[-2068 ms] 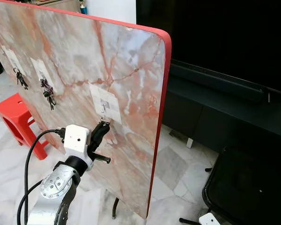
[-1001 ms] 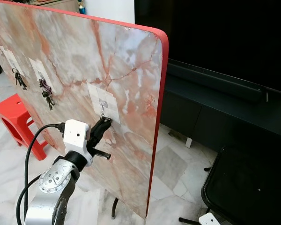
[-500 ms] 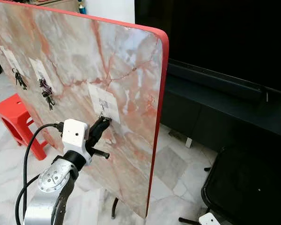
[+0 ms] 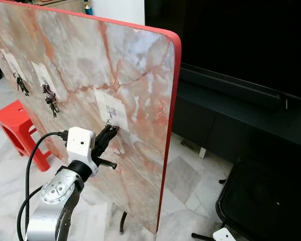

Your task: Hang keys on a hook

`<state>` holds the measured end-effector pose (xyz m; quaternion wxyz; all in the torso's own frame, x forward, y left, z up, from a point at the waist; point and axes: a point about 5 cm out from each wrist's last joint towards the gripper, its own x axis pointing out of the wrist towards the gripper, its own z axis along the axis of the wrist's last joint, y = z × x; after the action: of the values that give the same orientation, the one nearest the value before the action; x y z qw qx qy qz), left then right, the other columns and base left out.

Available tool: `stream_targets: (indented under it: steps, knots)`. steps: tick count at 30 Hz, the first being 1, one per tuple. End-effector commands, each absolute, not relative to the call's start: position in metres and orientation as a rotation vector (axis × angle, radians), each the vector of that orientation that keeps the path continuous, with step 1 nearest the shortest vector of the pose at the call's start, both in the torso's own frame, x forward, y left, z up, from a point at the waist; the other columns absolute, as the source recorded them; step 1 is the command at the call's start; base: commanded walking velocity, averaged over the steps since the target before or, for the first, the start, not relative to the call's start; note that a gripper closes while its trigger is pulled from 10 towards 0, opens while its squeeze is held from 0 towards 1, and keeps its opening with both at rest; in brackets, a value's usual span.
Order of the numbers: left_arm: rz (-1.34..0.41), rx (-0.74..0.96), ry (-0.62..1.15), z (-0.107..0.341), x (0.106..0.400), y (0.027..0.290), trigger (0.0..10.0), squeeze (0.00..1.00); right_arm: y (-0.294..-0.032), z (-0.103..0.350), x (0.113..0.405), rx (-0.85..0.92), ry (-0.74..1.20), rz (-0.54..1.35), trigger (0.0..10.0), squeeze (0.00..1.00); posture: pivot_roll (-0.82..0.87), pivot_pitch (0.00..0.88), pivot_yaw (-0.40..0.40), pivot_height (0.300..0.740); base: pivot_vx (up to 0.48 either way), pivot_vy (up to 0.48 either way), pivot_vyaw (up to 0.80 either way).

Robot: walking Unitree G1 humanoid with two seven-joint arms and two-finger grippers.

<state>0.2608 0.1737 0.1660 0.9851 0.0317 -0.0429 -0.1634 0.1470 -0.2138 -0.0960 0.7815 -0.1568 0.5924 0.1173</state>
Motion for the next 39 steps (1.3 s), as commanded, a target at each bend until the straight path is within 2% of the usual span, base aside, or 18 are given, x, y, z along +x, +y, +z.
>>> stream_targets:
  steps: [1,39]
  knots:
    - [-0.346,0.062,-0.1,0.1701,0.2619,0.1734,10.0,0.0,-0.2137,-0.0955,0.1486,-0.345,1.272,0.255,10.0,0.0,0.03,0.0,-0.024,0.74,0.0,0.0,0.0]
    - [-0.318,0.064,-0.115,0.1738,0.2662,0.1772,10.0,0.0,-0.2133,-0.0956,0.1487,-0.349,1.268,0.255,10.0,0.0,0.03,0.0,-0.024,0.74,0.0,0.0,0.0]
